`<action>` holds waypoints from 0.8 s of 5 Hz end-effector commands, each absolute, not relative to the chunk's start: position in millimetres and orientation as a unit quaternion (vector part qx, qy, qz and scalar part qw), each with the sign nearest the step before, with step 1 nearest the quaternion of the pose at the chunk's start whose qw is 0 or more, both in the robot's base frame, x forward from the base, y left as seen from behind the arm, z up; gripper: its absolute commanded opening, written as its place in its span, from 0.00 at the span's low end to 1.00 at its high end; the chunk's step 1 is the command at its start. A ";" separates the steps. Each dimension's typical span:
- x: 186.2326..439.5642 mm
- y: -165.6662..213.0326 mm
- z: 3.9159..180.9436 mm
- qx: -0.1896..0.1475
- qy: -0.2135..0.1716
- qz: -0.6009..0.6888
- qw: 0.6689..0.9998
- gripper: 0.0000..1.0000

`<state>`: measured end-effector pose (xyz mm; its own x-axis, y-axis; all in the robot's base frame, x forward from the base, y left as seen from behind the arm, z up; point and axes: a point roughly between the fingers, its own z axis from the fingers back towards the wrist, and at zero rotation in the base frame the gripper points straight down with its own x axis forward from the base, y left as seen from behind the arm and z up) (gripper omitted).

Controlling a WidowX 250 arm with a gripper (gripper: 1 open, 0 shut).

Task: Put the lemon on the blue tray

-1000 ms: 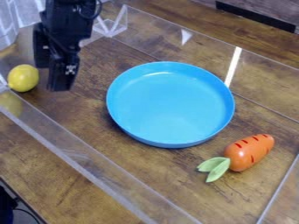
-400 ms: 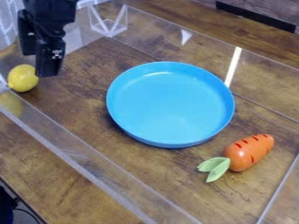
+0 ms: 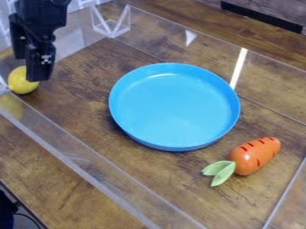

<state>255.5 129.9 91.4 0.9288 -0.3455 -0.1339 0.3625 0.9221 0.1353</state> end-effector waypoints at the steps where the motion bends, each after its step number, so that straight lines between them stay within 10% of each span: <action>1: 256.8 141.7 96.5 0.091 0.026 -0.179 0.979 1.00; 4: 255.9 164.5 65.1 0.097 0.015 -0.173 0.980 1.00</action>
<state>253.0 158.4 53.1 0.9322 -0.3493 -0.0951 0.3605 0.9197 0.1554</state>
